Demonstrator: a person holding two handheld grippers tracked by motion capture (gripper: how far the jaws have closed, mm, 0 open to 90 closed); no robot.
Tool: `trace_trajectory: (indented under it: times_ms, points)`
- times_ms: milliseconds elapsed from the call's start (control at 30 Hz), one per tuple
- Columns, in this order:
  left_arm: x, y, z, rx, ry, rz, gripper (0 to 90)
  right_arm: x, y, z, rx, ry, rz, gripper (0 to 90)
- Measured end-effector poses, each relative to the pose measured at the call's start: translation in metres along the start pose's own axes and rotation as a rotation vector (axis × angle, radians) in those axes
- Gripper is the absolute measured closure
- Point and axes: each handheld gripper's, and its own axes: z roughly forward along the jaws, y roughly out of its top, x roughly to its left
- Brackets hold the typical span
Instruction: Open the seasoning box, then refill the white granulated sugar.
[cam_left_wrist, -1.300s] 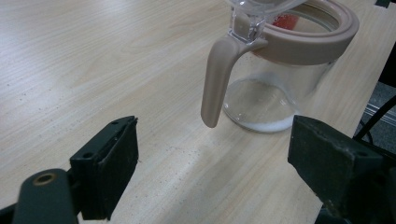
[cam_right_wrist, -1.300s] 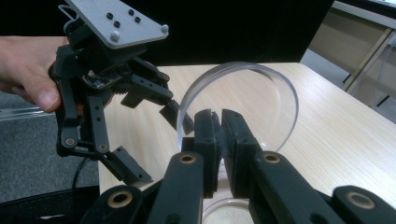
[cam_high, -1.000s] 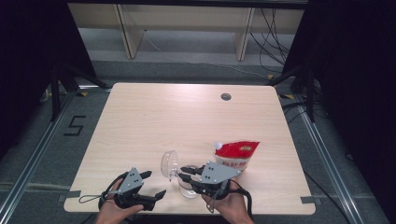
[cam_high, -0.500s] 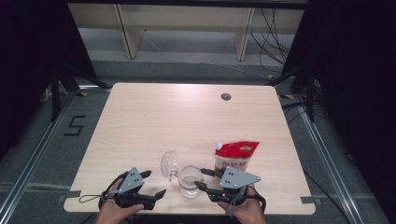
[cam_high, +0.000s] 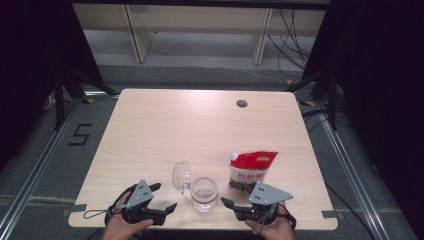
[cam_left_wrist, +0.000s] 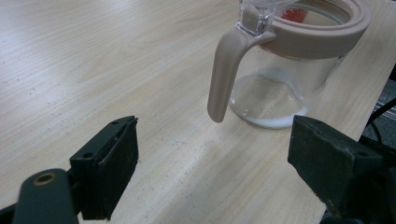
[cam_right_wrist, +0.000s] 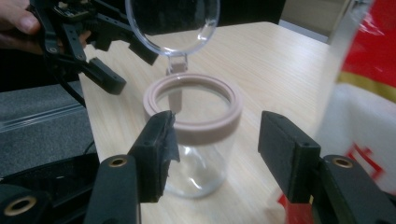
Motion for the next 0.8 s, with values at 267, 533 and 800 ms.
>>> trace_trajectory:
  times_ms: [267, 533, 800]
  points:
    - [0.001, 0.0, -0.001, 0.002, 0.0, -0.004, 16.1, -0.008, -0.02, -0.028, 0.017, -0.05, 0.062, 43.7]
    - [0.001, -0.001, -0.003, 0.003, 0.004, 0.02, 16.1, -0.016, -0.033, -0.047, 0.063, -0.113, 0.119, 42.1]
    - [-0.002, -0.001, -0.002, 0.002, 0.004, -0.004, 16.1, -0.033, -0.045, -0.057, 0.131, -0.169, 0.132, 37.1]
